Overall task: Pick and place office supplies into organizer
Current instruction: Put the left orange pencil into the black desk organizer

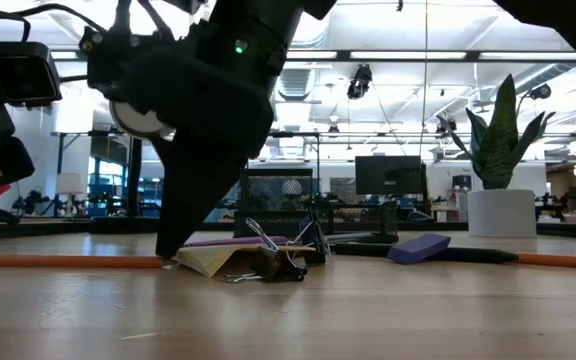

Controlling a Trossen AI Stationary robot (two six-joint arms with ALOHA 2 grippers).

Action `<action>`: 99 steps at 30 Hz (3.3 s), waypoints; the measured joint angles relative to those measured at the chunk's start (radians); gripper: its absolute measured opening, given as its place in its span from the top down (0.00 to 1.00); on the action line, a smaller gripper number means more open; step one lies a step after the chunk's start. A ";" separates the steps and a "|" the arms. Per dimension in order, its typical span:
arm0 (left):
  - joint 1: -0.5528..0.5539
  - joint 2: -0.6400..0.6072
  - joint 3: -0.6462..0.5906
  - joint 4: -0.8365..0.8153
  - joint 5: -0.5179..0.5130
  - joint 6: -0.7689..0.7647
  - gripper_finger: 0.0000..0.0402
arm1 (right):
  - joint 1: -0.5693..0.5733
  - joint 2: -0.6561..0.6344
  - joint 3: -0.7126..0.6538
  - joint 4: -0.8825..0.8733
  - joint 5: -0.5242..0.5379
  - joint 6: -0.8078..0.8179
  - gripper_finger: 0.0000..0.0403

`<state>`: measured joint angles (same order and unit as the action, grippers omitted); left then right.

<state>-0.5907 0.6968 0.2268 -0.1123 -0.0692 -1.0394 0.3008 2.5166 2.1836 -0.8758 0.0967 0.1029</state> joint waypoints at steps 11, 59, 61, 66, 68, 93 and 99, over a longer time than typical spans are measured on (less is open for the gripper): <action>0.000 0.000 0.001 -0.001 -0.003 -0.001 1.00 | 0.000 0.003 -0.005 0.007 -0.009 0.011 0.98; -0.367 0.604 0.464 -0.472 -0.231 -0.002 0.76 | 0.000 0.018 -0.009 0.050 0.009 0.036 0.98; -0.367 0.612 0.465 -0.472 -0.236 -0.002 0.76 | 0.000 0.018 -0.009 0.050 0.010 0.036 0.98; -0.367 0.629 0.464 -0.472 -0.238 -0.003 0.76 | 0.000 0.018 -0.009 0.050 0.011 0.036 0.98; -0.367 0.634 0.464 -0.470 -0.238 -0.002 0.76 | 0.000 0.018 -0.009 0.050 0.010 0.036 0.98; -0.365 0.663 0.425 -0.400 -0.277 -0.001 0.84 | 0.000 0.018 -0.009 0.053 0.010 0.036 0.98; -0.365 0.663 0.423 -0.400 -0.276 -0.002 0.98 | 0.000 0.016 -0.009 0.053 0.009 0.035 0.98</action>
<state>-0.9558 1.3598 0.6495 -0.5126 -0.3455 -1.0410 0.3008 2.5328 2.1742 -0.8230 0.1057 0.1383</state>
